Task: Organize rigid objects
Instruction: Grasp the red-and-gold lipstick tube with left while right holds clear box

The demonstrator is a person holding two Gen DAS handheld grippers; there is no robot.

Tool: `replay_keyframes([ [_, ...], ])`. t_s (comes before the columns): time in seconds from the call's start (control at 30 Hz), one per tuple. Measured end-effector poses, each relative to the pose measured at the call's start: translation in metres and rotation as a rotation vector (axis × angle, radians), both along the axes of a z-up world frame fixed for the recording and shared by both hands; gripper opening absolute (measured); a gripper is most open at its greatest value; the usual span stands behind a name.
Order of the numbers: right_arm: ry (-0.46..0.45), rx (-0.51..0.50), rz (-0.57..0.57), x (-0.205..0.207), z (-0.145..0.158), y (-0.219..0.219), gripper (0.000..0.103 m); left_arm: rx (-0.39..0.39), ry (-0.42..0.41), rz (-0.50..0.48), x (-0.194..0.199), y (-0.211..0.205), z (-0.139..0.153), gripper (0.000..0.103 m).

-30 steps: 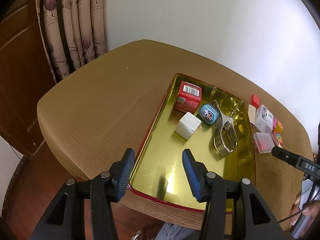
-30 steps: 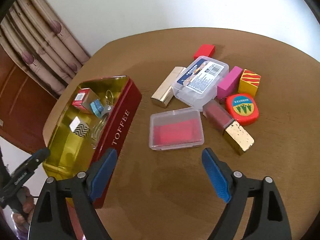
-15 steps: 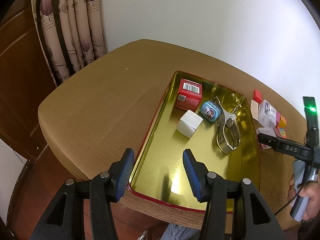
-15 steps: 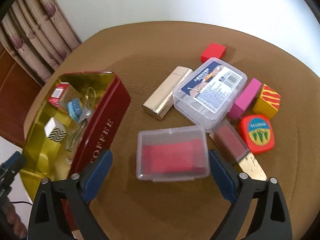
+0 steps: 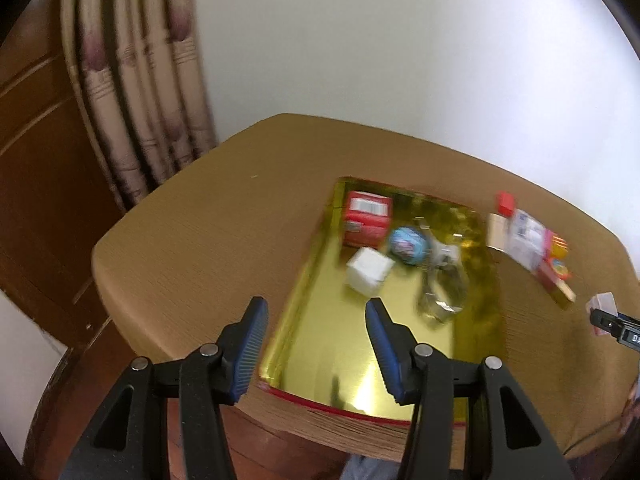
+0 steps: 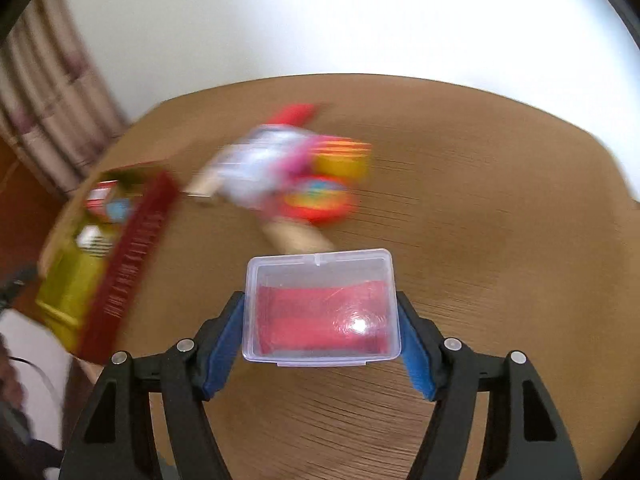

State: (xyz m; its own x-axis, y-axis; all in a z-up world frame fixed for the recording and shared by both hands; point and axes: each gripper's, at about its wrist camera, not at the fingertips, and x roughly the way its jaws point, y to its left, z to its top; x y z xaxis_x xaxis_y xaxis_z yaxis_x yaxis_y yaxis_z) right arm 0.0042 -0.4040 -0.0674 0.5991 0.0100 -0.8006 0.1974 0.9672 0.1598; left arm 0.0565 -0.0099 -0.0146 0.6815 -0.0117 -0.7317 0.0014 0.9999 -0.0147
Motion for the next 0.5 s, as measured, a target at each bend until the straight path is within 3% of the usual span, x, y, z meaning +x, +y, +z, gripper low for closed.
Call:
replay_keyframes([
  [0.13, 0.028, -0.054, -0.119, -0.027, -0.012, -0.063, 0.068, -0.122, 0.064, -0.153, -0.005, -0.026, 0.011, 0.052],
  [0.27, 0.017, -0.104, -0.163, -0.039, -0.024, -0.092, 0.068, -0.207, 0.175, -0.281, 0.001, -0.076, 0.006, 0.052],
  [0.37, 0.002, -0.132, -0.172, -0.038, -0.033, -0.103, 0.068, -0.270, 0.248, -0.330, 0.011, -0.121, 0.001, 0.052],
  [0.5, -0.026, -0.083, -0.179, -0.037, -0.041, -0.116, 0.068, -0.307, 0.315, -0.344, 0.034, -0.181, -0.006, 0.052],
])
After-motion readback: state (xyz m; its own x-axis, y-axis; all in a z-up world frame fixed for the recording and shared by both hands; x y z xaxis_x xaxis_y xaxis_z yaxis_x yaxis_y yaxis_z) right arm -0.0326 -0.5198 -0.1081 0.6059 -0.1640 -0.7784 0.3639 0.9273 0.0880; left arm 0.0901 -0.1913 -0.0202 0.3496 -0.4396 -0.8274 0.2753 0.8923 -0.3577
